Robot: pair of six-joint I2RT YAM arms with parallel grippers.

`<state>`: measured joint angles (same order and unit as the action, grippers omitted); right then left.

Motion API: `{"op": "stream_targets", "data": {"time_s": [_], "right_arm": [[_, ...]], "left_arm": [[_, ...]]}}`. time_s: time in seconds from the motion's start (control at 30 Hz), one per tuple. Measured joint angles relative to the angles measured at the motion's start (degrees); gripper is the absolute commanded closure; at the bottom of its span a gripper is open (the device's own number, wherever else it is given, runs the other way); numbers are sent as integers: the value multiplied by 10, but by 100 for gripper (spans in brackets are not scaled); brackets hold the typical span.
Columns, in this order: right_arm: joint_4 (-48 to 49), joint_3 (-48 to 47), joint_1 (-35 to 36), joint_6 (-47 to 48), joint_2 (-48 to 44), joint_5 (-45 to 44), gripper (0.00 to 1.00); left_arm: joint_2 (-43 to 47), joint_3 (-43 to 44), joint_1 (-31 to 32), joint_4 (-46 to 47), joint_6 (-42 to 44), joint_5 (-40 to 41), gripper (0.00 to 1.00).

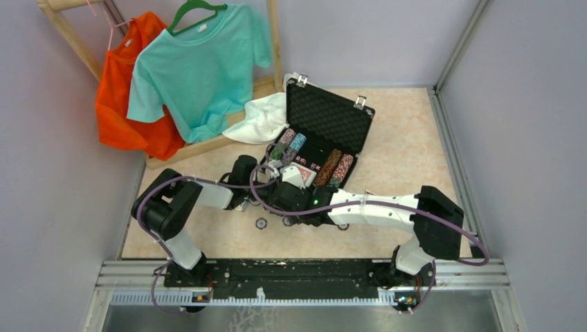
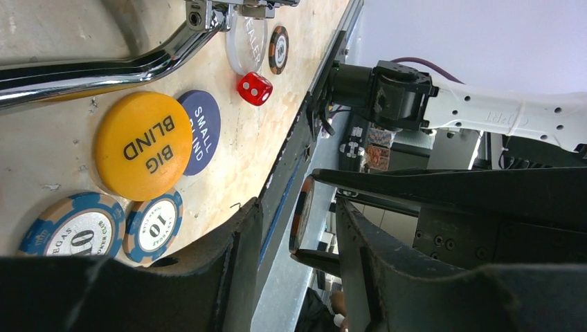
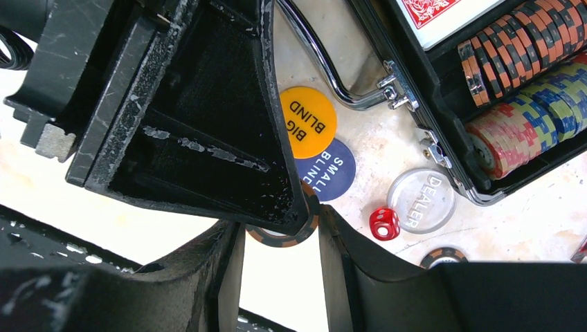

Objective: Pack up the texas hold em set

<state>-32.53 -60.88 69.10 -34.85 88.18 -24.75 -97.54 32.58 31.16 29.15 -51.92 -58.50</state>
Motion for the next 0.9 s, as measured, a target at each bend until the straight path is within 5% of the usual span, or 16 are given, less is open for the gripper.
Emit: {"op": "stream_targets", "data": {"time_s": [0.5, 0.9], "right_arm": [[0, 0, 0, 2, 0, 0, 61], [2, 0, 0, 3, 0, 2, 61]], "left_arm": [[-1, 0, 3, 5, -1, -1, 68], [-4, 0, 5, 9, -3, -4, 100]]}}
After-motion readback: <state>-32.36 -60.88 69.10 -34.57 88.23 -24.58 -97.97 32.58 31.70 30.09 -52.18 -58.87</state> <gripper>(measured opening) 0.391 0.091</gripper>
